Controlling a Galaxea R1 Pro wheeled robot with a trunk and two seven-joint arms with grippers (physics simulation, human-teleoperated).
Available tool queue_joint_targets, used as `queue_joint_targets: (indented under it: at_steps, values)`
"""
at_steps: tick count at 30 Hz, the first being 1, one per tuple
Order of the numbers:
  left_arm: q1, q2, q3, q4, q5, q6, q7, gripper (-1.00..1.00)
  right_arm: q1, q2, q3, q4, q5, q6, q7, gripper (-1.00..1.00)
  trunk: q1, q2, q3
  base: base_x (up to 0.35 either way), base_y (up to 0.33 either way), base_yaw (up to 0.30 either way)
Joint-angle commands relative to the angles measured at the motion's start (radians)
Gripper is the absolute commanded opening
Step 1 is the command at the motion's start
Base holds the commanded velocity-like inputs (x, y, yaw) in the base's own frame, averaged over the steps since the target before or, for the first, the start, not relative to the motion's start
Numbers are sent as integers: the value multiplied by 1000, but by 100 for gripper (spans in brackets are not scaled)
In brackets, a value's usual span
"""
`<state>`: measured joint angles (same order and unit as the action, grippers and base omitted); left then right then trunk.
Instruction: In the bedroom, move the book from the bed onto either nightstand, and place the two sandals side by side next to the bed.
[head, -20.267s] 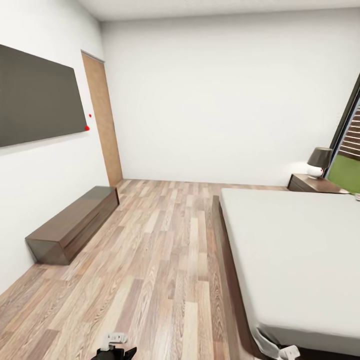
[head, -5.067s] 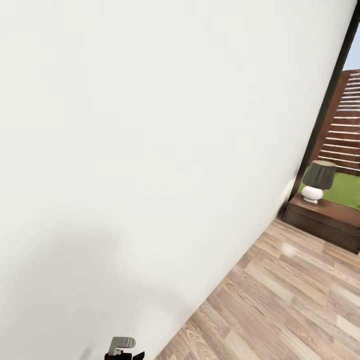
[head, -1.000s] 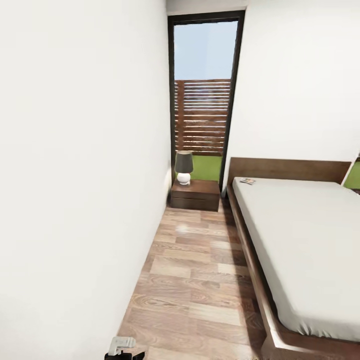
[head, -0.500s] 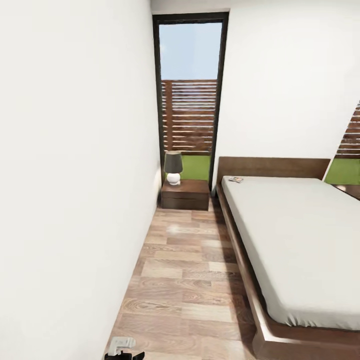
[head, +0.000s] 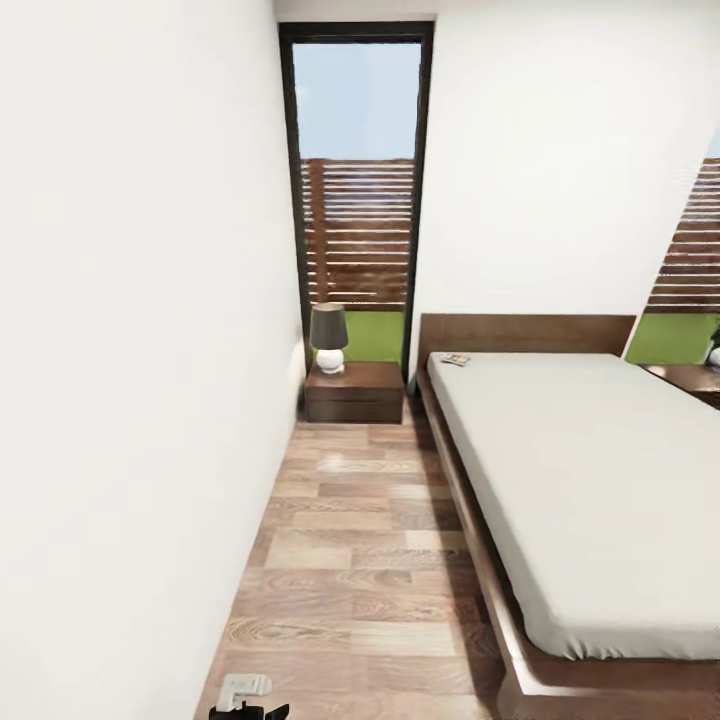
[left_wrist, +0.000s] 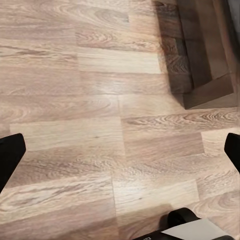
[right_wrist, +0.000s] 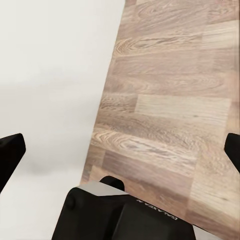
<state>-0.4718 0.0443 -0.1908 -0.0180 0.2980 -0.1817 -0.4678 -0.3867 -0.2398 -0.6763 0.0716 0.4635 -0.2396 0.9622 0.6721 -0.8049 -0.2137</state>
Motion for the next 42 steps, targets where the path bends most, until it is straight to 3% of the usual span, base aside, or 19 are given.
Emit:
queue_joint_targets:
  at_steps: [1, 42]
  values:
    - [-1, 0, -9, 1, 9, -4, -3, 100, -1, -1, -8, 4, 9, -6, 0, 100, 0, -1, -1, 46, 0, -75]
    - [-1, 0, -9, 1, 9, -4, -3, 100, -1, 0, -7, 4, 9, -6, 0, 100, 0, -1, -1, 319, 0, -3]
